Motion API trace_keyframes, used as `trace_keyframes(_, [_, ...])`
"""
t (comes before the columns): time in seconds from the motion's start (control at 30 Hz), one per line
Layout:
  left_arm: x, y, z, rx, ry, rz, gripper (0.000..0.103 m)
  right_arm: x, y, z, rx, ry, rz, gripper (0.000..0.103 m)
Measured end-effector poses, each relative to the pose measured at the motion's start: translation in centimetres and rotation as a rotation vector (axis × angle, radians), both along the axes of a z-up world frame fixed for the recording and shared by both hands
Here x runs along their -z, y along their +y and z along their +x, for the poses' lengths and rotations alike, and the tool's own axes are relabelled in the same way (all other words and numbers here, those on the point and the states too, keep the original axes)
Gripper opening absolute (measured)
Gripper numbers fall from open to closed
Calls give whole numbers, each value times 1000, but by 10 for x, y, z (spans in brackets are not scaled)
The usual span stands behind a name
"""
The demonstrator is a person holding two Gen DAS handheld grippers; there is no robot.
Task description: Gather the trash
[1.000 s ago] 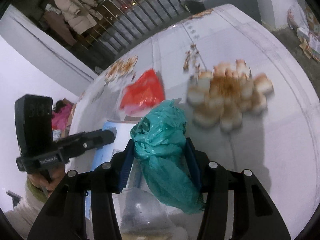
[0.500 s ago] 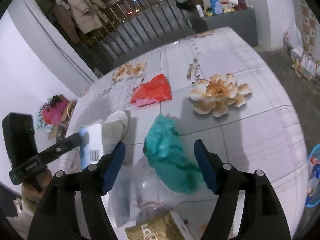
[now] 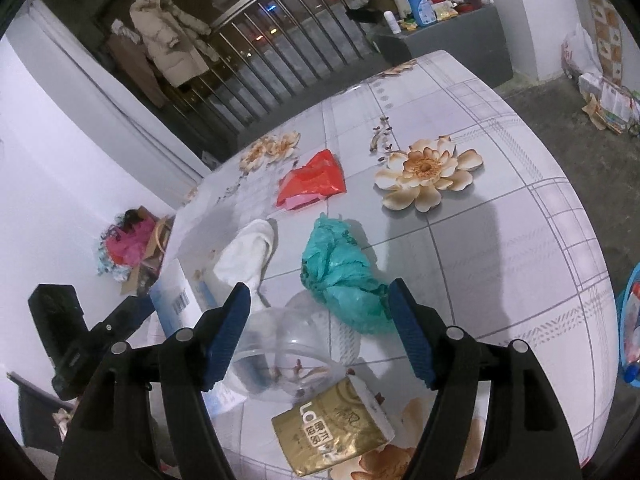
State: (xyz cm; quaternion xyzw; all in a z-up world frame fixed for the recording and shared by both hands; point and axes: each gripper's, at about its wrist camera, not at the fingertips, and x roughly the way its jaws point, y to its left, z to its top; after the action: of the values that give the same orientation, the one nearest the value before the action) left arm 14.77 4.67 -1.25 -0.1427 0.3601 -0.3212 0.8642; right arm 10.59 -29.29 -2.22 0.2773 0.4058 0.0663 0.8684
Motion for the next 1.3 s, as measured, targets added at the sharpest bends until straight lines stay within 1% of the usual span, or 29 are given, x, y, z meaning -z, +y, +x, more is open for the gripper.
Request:
trace_keyframes(0.13, [-5, 8, -6, -36, -32, 4, 76, -8, -1, -10, -11, -30, -5, 70])
trace_keyframes(0.2, [-7, 13, -10, -58, -55, 5, 83, -10, 0, -15, -21, -38, -12, 70])
trace_keyframes(0.27, [-6, 14, -11, -66, -68, 7, 83, -10, 1, -20, -28, -37, -20, 70])
trace_keyframes(0.4, [-2, 6, -4, -61, -53, 15, 83, -2, 4, -23, -35, -20, -8, 70])
trace_keyframes(0.47, [-6, -1, -5, -64, -89, 44, 83, -1, 7, -23, -38, -20, -9, 70])
trace_keyframes(0.5, [-8, -5, -7, -66, -124, 69, 83, -2, 9, -24, -42, -23, -14, 70])
trace_keyframes(0.57, [-14, -15, -13, -86, -223, 157, 86, -6, 15, -24, -54, -35, -37, 70])
trace_keyframes(0.6, [-16, -19, -15, -98, -257, 198, 87, -9, 21, -24, -69, -47, -58, 70])
trace_keyframes(0.67, [-15, -29, -17, -139, -324, 315, 89, -12, 28, -24, -86, -56, -85, 70])
trace_keyframes(0.73, [-9, -35, -14, -173, -345, 425, 89, -12, 32, -22, -100, -59, -92, 70])
trace_keyframes(0.77, [-5, -37, -12, -187, -340, 471, 89, -11, 35, -21, -107, -58, -97, 70])
trace_keyframes(0.8, [-1, -36, -9, -199, -327, 499, 89, -10, 36, -20, -108, -57, -102, 70])
trace_keyframes(0.83, [3, -33, -5, -213, -297, 511, 89, -10, 38, -19, -112, -55, -106, 70])
trace_keyframes(0.9, [4, -23, -3, -221, -259, 482, 89, -9, 40, -18, -117, -52, -110, 70])
trace_keyframes(0.97, [3, -8, -2, -213, -195, 403, 89, -12, 44, -17, -131, -57, -114, 70])
trace_keyframes(1.03, [3, 9, 0, -212, -107, 308, 89, -17, 54, -15, -166, -73, -130, 70])
trace_keyframes(1.07, [5, 15, -1, -213, -77, 276, 89, -20, 63, -14, -193, -85, -153, 70])
trace_keyframes(1.13, [9, 34, 0, -208, 10, 181, 89, -25, 79, -13, -248, -104, -192, 70])
trace_keyframes(1.17, [13, 39, -2, -208, 40, 150, 89, -25, 87, -12, -273, -109, -208, 70])
trace_keyframes(1.23, [18, 55, -3, -205, 111, 65, 89, -27, 109, -9, -357, -121, -252, 70])
trace_keyframes(1.27, [21, 63, -5, -202, 138, 23, 89, -27, 117, -8, -385, -124, -267, 70])
trace_keyframes(1.3, [23, 69, -6, -199, 159, -8, 89, -26, 131, -6, -436, -129, -291, 70])
